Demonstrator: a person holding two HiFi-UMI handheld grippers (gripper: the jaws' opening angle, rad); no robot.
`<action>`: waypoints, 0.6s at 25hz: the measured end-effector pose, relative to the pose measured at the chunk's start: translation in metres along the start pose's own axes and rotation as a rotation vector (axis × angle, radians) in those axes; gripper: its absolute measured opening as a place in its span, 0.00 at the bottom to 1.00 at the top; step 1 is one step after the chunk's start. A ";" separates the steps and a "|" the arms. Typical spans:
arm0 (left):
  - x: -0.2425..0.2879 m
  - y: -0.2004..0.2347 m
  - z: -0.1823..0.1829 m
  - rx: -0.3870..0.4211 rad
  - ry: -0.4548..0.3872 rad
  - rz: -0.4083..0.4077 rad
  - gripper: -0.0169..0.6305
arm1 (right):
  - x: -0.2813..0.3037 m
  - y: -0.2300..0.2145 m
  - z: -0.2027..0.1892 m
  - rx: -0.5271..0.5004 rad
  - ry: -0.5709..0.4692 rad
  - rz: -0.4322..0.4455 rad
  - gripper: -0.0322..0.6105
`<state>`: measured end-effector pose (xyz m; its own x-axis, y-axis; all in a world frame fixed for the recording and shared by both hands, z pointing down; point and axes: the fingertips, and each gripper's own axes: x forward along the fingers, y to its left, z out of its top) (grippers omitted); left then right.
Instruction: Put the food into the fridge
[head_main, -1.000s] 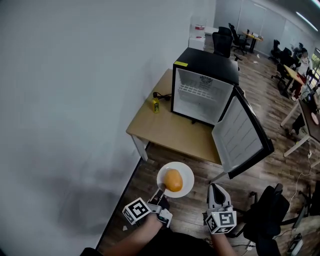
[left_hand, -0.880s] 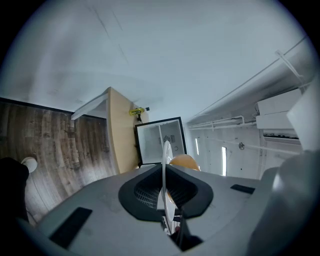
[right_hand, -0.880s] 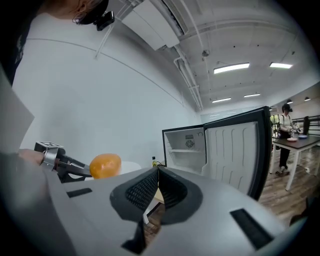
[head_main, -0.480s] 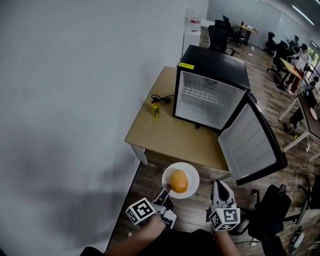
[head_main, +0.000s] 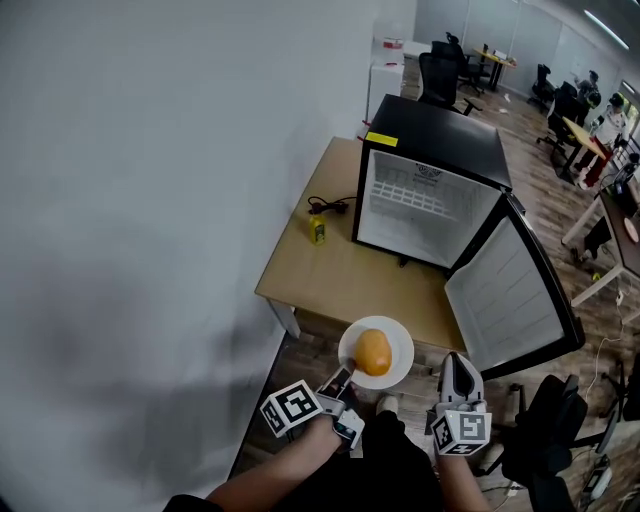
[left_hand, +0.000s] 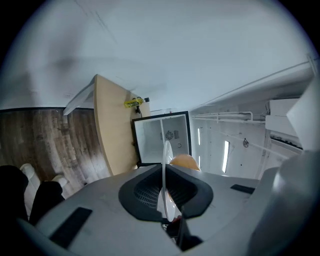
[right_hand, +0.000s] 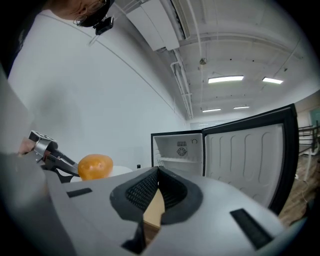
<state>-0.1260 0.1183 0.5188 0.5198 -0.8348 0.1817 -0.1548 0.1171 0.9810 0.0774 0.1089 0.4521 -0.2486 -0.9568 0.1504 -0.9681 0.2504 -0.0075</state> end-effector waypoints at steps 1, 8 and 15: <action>0.005 -0.003 0.002 0.001 0.002 -0.003 0.06 | 0.004 -0.002 0.000 0.005 -0.001 -0.002 0.14; 0.046 -0.012 0.016 0.070 0.006 0.008 0.06 | 0.042 -0.026 -0.006 0.028 -0.013 -0.012 0.14; 0.109 -0.012 0.039 0.033 -0.030 -0.002 0.06 | 0.107 -0.053 -0.006 0.035 -0.010 0.006 0.14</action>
<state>-0.1003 0.0045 0.5245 0.4949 -0.8507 0.1769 -0.1812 0.0980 0.9786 0.1025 -0.0054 0.4745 -0.2544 -0.9568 0.1404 -0.9671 0.2509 -0.0427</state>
